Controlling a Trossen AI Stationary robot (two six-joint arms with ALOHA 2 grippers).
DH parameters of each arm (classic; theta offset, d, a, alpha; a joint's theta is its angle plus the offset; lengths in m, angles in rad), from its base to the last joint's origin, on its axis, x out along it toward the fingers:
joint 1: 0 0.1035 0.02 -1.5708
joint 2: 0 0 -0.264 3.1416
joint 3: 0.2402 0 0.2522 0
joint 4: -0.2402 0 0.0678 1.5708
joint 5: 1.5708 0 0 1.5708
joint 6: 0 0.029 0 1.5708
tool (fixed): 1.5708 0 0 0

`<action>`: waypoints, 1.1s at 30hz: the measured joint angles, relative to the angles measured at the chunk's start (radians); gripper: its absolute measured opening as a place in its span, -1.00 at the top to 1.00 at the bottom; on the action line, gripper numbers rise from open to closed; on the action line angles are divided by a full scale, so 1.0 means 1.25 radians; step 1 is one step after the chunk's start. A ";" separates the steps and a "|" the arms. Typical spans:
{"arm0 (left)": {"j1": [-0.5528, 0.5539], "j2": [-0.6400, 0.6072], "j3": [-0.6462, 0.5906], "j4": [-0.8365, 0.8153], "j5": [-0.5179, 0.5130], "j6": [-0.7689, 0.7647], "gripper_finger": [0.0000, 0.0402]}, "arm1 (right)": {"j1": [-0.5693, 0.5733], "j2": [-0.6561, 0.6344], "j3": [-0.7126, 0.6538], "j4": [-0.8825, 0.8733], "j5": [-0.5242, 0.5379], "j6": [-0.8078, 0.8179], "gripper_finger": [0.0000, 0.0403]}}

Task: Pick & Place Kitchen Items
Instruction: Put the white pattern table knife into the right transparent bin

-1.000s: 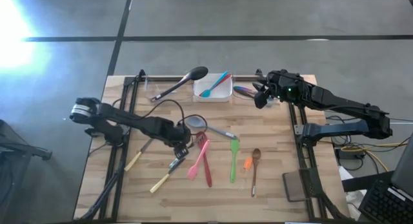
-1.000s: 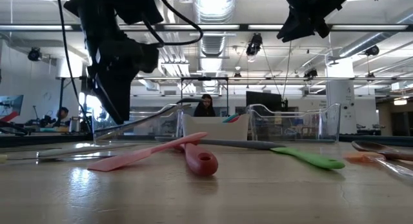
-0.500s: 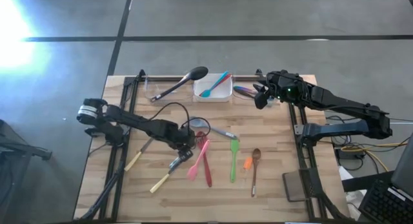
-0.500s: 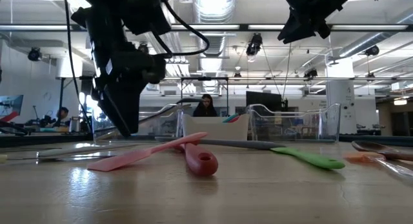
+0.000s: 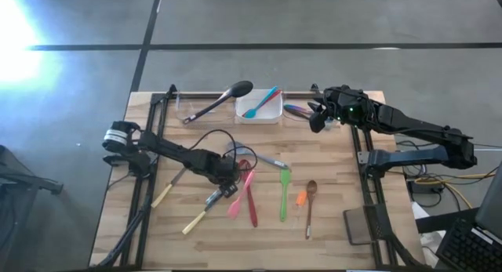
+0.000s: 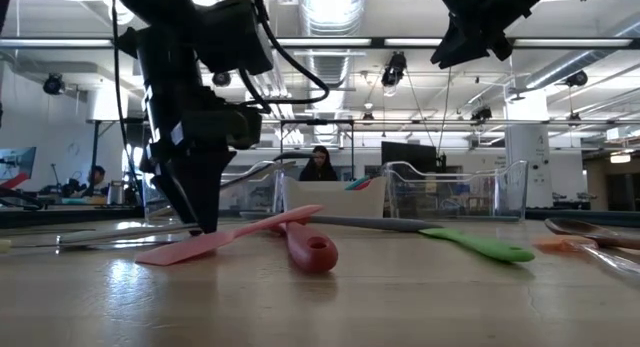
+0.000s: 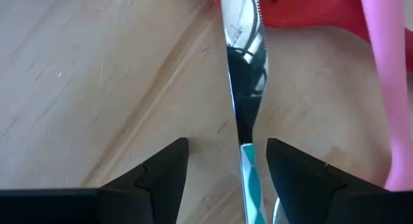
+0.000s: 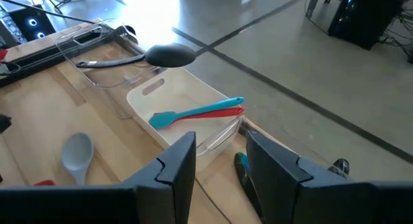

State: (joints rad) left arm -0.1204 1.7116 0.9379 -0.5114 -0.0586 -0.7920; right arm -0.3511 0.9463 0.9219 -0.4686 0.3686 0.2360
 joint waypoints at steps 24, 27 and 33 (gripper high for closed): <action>0.002 0.003 -0.002 0.023 -0.100 0.026 0.87 | 0.000 0.000 0.000 0.000 0.000 -0.009 0.36; 0.003 -0.020 -0.005 0.024 -0.097 0.027 0.87 | 0.000 0.000 0.000 0.000 0.000 -0.010 0.37; 0.004 -0.120 -0.004 0.020 -0.097 0.052 0.87 | 0.000 0.000 0.000 0.000 0.000 -0.009 0.40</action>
State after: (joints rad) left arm -0.1154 1.5616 0.9326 -0.4858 -0.1801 -0.7274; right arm -0.3511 0.9463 0.9215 -0.4686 0.3684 0.2245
